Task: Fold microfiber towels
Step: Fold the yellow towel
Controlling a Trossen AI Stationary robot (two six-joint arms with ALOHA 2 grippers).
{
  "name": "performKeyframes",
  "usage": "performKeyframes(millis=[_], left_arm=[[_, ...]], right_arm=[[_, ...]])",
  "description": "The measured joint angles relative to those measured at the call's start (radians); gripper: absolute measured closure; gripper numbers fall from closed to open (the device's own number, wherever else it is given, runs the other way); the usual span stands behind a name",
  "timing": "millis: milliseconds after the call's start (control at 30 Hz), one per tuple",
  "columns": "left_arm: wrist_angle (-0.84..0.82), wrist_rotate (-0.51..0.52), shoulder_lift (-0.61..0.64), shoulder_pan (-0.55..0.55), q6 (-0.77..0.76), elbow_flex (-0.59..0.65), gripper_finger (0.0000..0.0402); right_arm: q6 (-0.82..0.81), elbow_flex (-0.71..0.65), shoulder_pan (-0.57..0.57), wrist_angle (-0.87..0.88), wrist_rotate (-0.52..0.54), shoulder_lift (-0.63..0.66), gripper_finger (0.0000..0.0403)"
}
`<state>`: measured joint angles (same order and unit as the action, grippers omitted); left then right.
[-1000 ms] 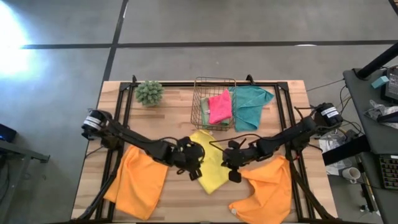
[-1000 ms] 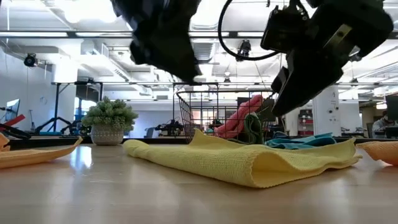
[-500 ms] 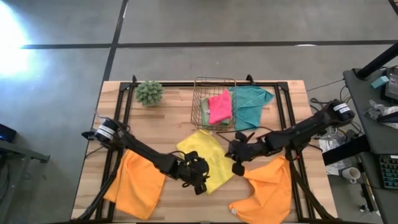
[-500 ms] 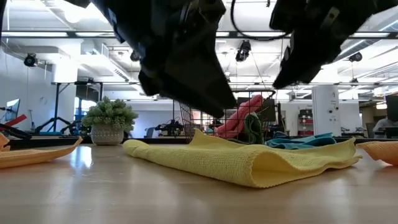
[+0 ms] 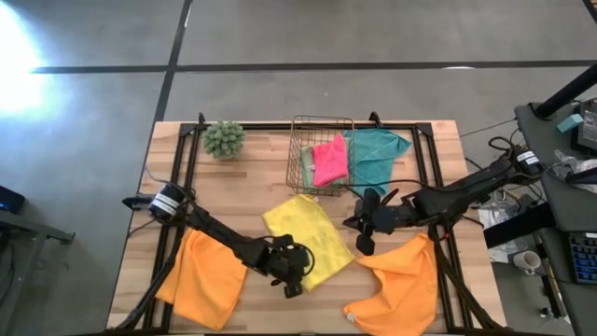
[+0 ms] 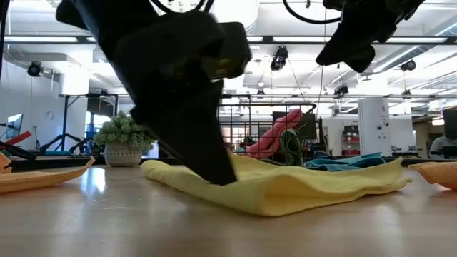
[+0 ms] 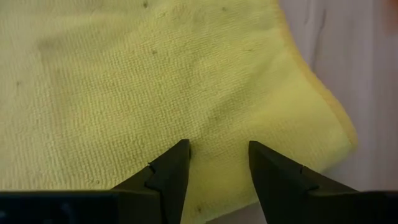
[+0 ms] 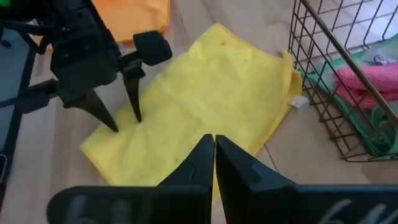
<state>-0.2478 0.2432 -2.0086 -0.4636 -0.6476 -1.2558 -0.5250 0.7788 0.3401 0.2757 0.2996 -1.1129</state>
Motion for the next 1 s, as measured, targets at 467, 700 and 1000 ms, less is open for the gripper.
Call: performKeyframes(millis=[467,700,1000], left_arm=[[-0.388,-0.07,0.111,-0.087,-0.001,-0.002,0.0249],[-0.392,-0.051,0.185,-0.12,-0.001,-0.007,0.0249],[-0.461,-0.029,0.205,-0.217,0.0,-0.089,0.0249]], right_arm=[[-0.059,0.001,0.025,0.011,-0.012,-0.003,0.0394],[-0.049,0.002,0.058,-0.012,-0.019,-0.003,0.0394],[0.021,0.002,0.084,-0.087,-0.074,-0.003,0.0347]])
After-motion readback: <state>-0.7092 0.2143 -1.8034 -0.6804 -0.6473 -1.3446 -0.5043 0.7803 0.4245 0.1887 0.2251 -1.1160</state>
